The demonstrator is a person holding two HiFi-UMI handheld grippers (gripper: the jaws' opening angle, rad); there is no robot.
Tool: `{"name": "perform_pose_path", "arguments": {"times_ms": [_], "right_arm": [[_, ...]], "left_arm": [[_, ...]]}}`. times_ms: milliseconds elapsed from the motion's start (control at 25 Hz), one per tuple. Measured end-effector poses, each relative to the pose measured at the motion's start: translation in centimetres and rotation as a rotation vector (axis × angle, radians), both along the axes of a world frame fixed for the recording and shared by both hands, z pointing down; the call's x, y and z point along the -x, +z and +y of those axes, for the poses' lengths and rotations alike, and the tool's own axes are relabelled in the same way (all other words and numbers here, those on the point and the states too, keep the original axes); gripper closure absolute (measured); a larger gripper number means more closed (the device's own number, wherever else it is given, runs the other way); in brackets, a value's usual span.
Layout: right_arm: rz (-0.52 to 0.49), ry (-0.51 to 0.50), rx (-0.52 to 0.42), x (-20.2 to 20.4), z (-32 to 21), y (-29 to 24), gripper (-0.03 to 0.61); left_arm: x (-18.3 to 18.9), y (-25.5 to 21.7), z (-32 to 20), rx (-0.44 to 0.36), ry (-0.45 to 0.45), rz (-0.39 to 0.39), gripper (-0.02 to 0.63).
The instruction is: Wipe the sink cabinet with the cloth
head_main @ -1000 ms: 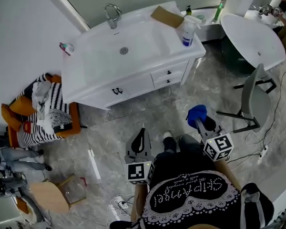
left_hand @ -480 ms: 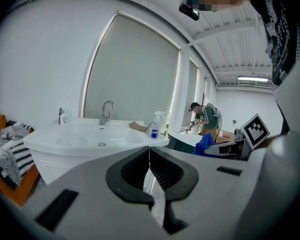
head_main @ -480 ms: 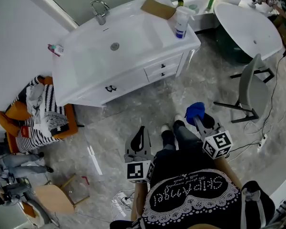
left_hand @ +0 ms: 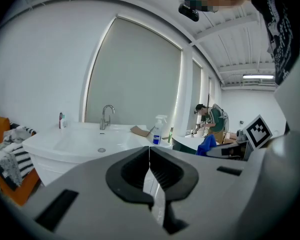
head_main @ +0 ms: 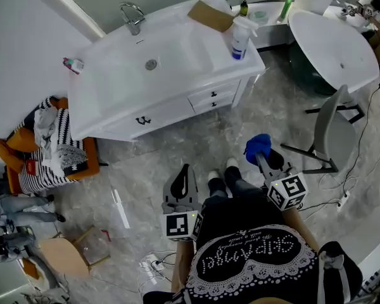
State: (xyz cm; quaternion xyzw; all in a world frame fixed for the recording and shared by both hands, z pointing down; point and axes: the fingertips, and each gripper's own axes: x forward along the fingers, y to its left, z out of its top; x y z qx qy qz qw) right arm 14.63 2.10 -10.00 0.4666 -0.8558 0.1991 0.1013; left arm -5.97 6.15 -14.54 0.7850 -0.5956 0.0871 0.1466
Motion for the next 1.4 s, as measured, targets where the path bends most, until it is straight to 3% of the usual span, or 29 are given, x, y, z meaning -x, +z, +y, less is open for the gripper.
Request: {"name": "perform_pose_path", "arguments": {"times_ms": [600,1040,1400], "right_arm": [[-0.056,-0.110,-0.044,-2.3,-4.3,-0.1,0.517],[-0.083,-0.112,-0.065,-2.2,-4.5,-0.6,0.518],[-0.147,-0.267,-0.044,1.2,-2.9,-0.9,0.517]], "left_arm": [[-3.6,-1.5,-2.1,-0.082,-0.102,-0.055,0.607],[-4.0,-1.9,-2.3,-0.102,-0.098,-0.065,0.607],[-2.5,-1.3,-2.0,-0.076,-0.108,-0.065,0.607]]}}
